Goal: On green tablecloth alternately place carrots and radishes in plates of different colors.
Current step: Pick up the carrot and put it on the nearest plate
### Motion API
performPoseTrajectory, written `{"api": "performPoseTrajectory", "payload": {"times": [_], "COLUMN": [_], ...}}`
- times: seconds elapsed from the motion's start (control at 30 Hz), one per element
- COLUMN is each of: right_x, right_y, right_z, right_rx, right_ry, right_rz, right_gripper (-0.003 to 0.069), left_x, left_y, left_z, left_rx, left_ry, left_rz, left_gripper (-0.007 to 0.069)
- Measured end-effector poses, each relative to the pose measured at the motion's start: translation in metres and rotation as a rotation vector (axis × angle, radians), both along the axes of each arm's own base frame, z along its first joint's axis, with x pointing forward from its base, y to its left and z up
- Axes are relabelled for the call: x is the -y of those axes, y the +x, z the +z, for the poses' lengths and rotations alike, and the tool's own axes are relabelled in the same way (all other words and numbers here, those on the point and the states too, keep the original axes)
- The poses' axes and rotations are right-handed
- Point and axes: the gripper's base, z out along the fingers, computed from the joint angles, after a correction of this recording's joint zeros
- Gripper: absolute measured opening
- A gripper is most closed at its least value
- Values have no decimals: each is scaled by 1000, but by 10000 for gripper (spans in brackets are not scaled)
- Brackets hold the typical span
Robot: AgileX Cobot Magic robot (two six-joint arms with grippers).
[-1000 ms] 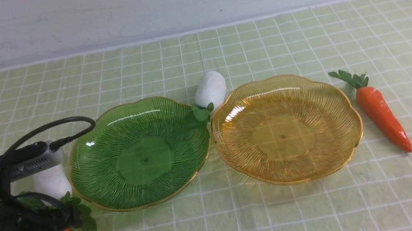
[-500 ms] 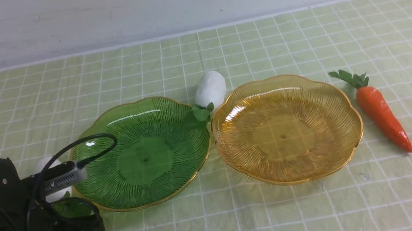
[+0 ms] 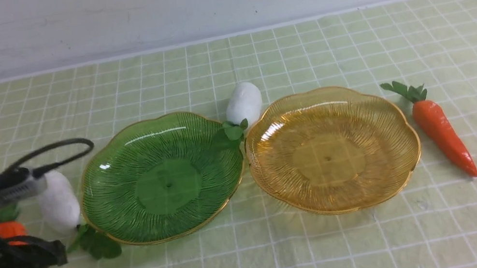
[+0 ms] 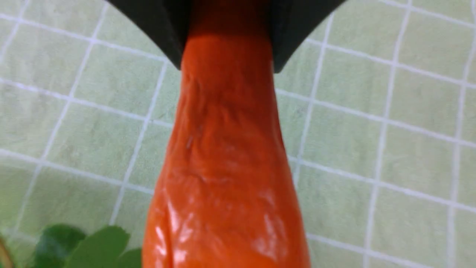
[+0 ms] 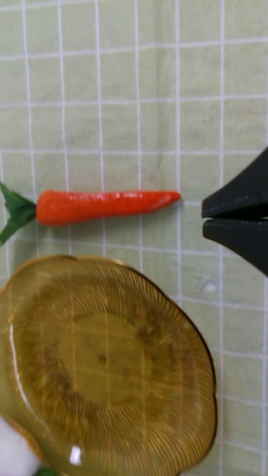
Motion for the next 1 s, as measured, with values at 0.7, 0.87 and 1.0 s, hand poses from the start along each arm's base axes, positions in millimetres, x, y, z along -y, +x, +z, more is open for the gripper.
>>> {"api": "performPoseTrajectory", "payload": {"times": [0.7, 0.87, 1.0], "right_x": [4, 3, 3], "right_y": [134, 151, 155], "right_z": [-127, -168, -180], "right_rx": [-245, -286, -300], "right_ry": [9, 7, 4], "right_rz": [72, 66, 67], "right_gripper": [496, 456, 249], "left_x": [49, 63, 72], "left_y": [114, 139, 152], "left_z": [15, -13, -27], "left_rx": [19, -15, -9], "left_ry": [-311, -294, -287], "left_rz": [-350, -397, -414], "left_gripper": [205, 205, 205]}}
